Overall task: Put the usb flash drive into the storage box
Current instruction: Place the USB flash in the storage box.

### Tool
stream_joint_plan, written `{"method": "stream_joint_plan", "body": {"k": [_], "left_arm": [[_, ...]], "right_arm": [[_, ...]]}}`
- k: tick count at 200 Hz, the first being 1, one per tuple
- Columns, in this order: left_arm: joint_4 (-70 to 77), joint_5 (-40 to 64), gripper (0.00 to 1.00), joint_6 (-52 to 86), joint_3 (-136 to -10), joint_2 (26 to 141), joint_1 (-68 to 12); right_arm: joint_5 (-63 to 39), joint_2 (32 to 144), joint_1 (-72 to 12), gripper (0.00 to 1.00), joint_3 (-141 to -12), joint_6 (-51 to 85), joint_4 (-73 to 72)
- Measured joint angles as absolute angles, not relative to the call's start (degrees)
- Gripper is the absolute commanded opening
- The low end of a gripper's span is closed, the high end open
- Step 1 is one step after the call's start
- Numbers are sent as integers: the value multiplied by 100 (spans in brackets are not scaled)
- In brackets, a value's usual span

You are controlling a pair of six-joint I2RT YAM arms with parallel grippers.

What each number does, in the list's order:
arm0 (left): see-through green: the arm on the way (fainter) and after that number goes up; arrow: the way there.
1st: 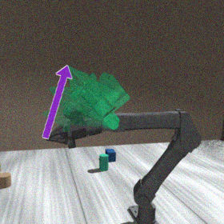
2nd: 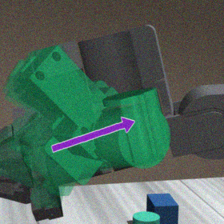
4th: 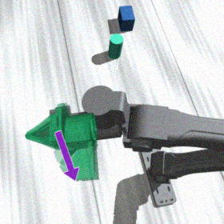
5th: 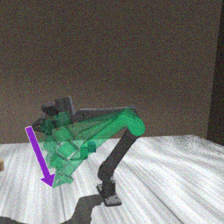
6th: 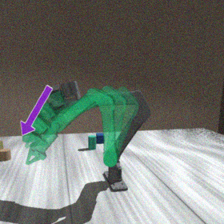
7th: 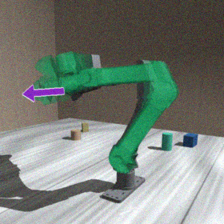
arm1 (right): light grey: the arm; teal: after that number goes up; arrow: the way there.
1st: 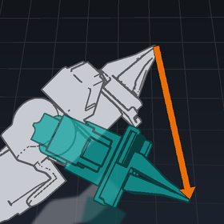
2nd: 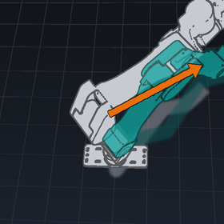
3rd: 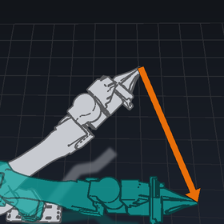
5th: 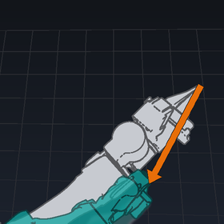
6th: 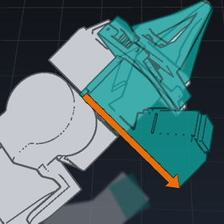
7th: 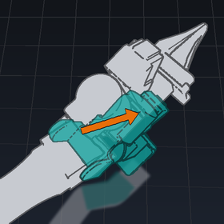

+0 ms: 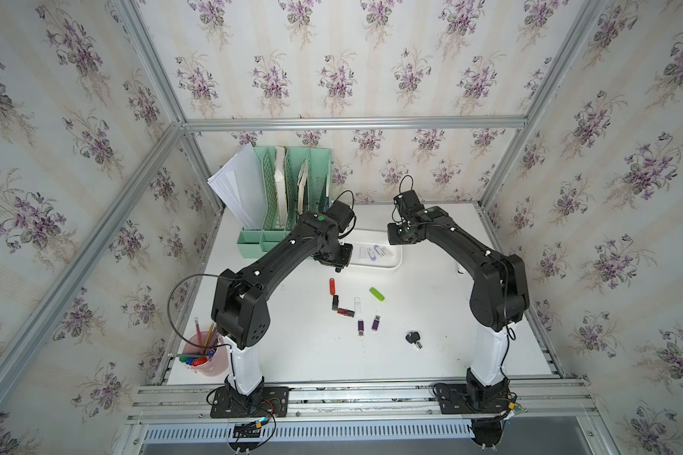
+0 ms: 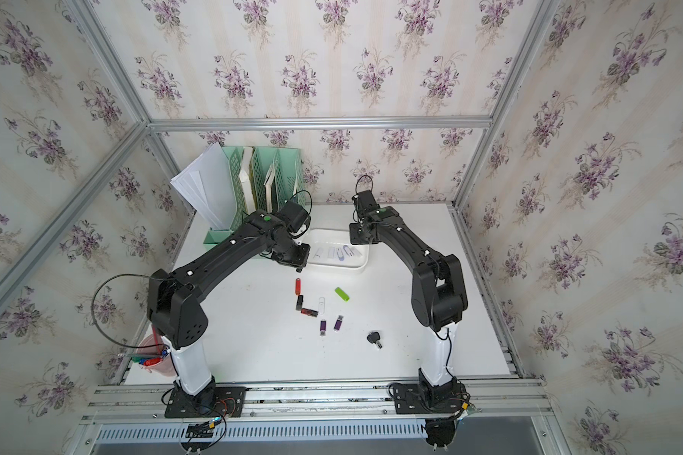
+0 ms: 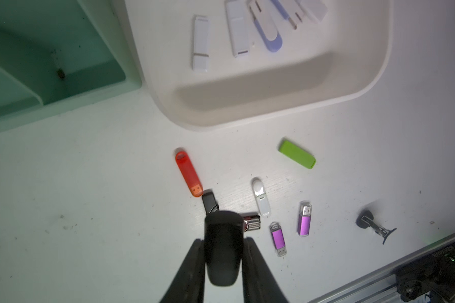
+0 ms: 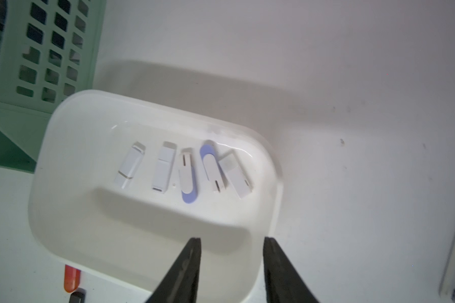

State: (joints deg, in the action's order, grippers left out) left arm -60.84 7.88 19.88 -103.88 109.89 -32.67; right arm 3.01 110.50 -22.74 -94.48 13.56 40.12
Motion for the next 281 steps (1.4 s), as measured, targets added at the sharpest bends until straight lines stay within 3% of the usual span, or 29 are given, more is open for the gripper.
{"method": "stream_joint_plan", "body": {"k": [96, 281], "left_arm": [[-6167, 1385, 28, 1649, -12897, 13308, -3081], [-5459, 1649, 30, 1706, -13611, 14645, -2794]], "right_arm": [[381, 9850, -1688, 45, -7841, 1551, 3822], [309, 9638, -1697, 44, -7153, 1649, 3629]]}}
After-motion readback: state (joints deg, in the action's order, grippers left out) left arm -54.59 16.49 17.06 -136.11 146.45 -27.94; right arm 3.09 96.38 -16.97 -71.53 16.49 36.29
